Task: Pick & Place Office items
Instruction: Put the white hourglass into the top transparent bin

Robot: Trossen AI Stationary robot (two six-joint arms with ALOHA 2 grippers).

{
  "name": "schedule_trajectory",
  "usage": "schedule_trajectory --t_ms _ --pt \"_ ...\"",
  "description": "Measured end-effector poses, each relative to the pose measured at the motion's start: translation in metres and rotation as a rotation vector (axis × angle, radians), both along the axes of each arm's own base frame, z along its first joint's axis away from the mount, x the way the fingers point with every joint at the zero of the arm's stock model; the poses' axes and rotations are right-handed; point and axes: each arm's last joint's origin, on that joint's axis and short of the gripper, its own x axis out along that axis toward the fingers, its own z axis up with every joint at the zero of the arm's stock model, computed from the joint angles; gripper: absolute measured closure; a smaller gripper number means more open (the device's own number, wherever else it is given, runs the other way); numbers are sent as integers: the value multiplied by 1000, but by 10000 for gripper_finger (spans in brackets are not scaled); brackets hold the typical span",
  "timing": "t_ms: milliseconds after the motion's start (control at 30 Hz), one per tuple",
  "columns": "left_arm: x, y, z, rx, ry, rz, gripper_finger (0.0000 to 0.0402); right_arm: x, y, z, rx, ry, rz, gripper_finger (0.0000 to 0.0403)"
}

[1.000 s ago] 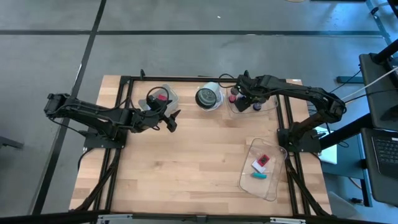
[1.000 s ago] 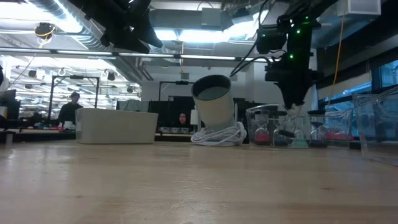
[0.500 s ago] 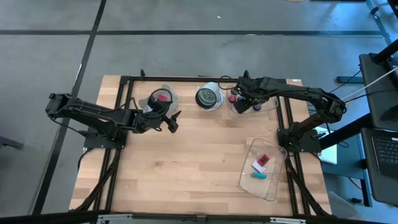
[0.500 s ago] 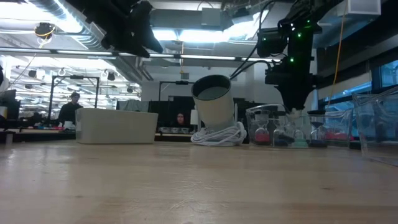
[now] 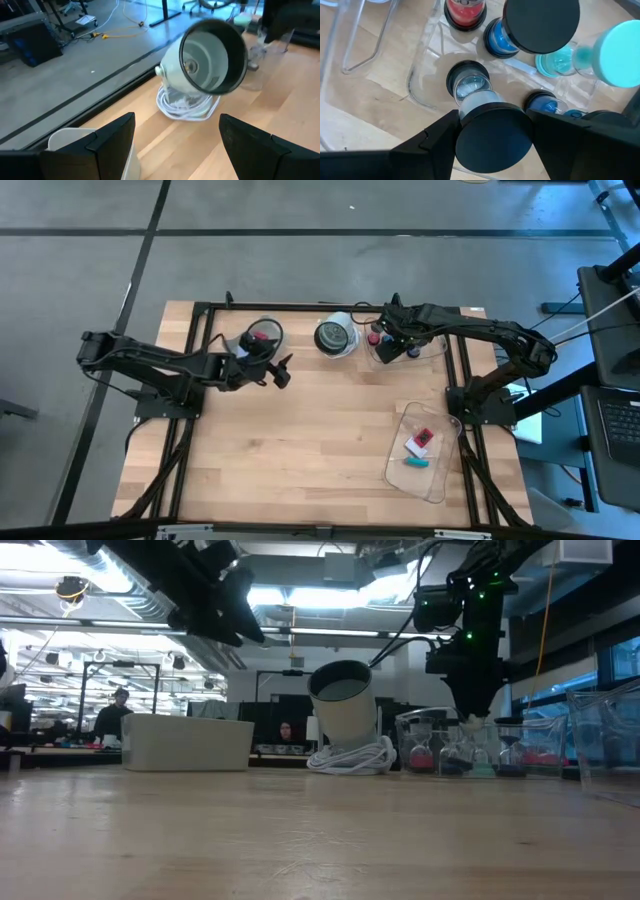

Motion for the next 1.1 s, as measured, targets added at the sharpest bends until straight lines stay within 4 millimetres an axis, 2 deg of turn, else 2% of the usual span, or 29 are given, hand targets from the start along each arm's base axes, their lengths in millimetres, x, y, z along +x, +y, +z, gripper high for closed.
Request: schedule_trajectory --t_ms 433,700,1100 --pt "1 -1 2 -4 -12 -32 116 1 -1 0 -21 -2 5 186" --pt "1 -1 2 -5 -11 -35 116 7 -4 -11 -3 27 20 186" --pt "1 -1 3 3 -12 -34 116 5 -9 -11 0 36 44 181"
